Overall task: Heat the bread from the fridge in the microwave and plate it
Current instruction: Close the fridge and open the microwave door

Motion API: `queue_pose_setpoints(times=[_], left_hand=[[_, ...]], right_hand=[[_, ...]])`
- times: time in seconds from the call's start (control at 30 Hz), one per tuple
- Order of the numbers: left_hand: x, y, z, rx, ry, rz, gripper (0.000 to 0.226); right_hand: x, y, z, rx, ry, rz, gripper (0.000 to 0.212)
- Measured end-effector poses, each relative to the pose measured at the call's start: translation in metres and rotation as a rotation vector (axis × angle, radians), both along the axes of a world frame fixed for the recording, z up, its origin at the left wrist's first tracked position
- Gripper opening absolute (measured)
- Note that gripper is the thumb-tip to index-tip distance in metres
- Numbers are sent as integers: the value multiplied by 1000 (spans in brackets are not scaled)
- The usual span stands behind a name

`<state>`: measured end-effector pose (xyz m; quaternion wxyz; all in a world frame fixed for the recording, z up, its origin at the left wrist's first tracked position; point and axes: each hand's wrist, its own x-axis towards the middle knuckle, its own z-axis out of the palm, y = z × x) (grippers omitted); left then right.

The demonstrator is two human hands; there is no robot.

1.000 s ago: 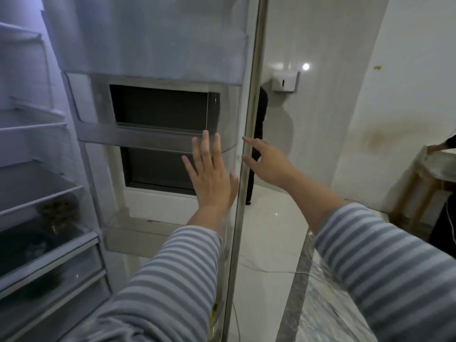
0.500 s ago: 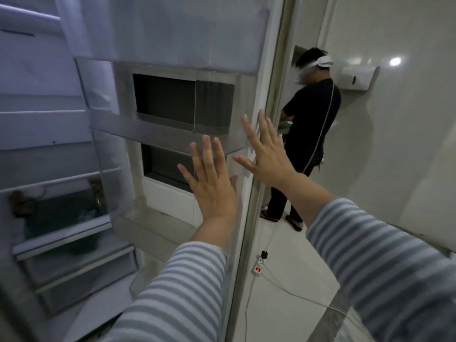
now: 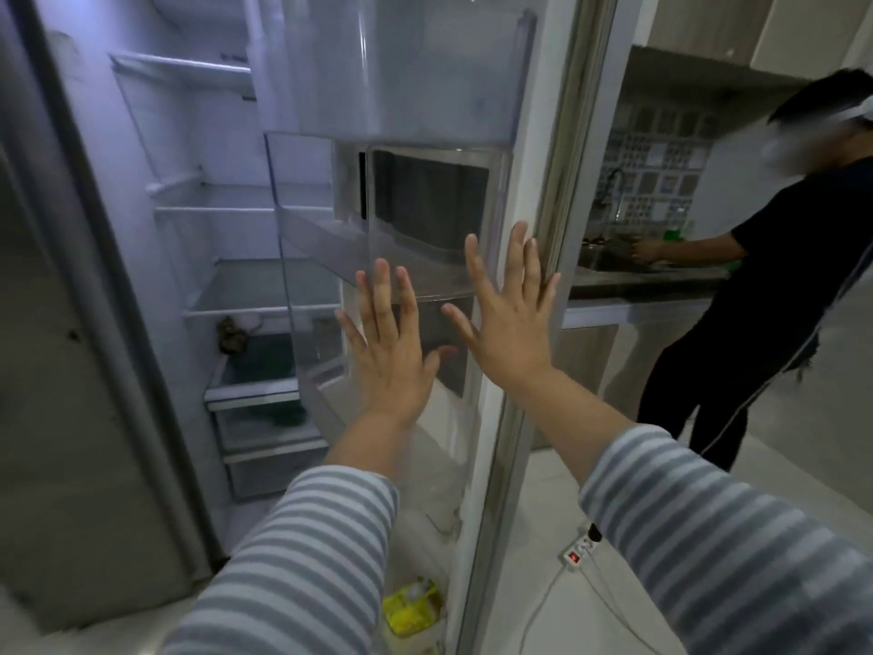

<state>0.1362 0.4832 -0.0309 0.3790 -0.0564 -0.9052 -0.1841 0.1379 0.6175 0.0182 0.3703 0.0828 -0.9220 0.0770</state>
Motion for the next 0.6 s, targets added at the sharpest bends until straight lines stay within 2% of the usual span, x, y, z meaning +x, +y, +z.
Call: queue_pose_setpoints(times=[0.23, 0.33, 0.47, 0.6], left_hand=[[13, -32, 4, 13, -24, 93, 127], [20, -53, 6, -5, -58, 132, 117], [33, -81, 8, -22, -118, 239, 102], [44, -91, 7, 131, -170, 371, 95]], right_hand=[[12, -42, -4, -12, 44, -34, 81], [21, -68, -4, -50, 53, -9, 81], [43, -102, 1, -9, -39, 32, 85], [72, -114, 13, 57, -145, 240, 65]])
